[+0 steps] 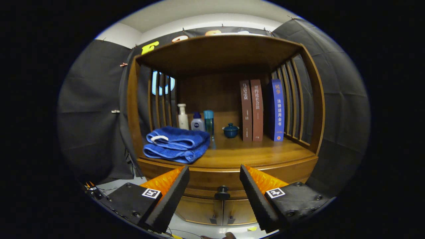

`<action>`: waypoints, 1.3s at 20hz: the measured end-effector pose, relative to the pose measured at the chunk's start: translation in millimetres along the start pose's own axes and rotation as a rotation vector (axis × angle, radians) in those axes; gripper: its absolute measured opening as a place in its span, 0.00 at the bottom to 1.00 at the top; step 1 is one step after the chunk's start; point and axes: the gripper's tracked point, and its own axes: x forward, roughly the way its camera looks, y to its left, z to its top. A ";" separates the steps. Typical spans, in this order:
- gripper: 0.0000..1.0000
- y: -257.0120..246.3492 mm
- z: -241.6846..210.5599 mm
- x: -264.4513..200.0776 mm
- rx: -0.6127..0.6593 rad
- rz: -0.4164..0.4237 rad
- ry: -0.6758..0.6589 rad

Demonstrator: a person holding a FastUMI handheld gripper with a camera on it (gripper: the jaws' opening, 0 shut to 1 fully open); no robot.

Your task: Pull open the drawer, take out the items inside it, and place them on the countertop above the cabinet.

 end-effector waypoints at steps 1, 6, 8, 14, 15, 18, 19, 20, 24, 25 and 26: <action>1.00 -1.3 -10.7 7.9 0.008 -0.004 0.019; 1.00 -8.4 -65.2 43.7 0.020 -0.034 0.110; 1.00 -11.8 -76.5 48.1 0.021 -0.047 0.127; 0.61 -16.6 -112.6 62.4 0.018 -0.066 0.232; 0.55 -17.7 -115.6 64.2 0.019 -0.078 0.212; 0.40 -17.1 -111.4 61.3 0.023 -0.085 0.214; 0.37 -17.4 -112.9 66.1 0.030 -0.082 0.213; 0.34 -16.3 -112.6 63.4 0.045 -0.078 0.216; 0.34 -16.5 -112.8 63.2 0.010 -0.077 0.225; 0.34 -16.7 -112.4 63.1 0.006 -0.074 0.231; 0.34 -16.3 -113.0 63.1 0.004 -0.072 0.238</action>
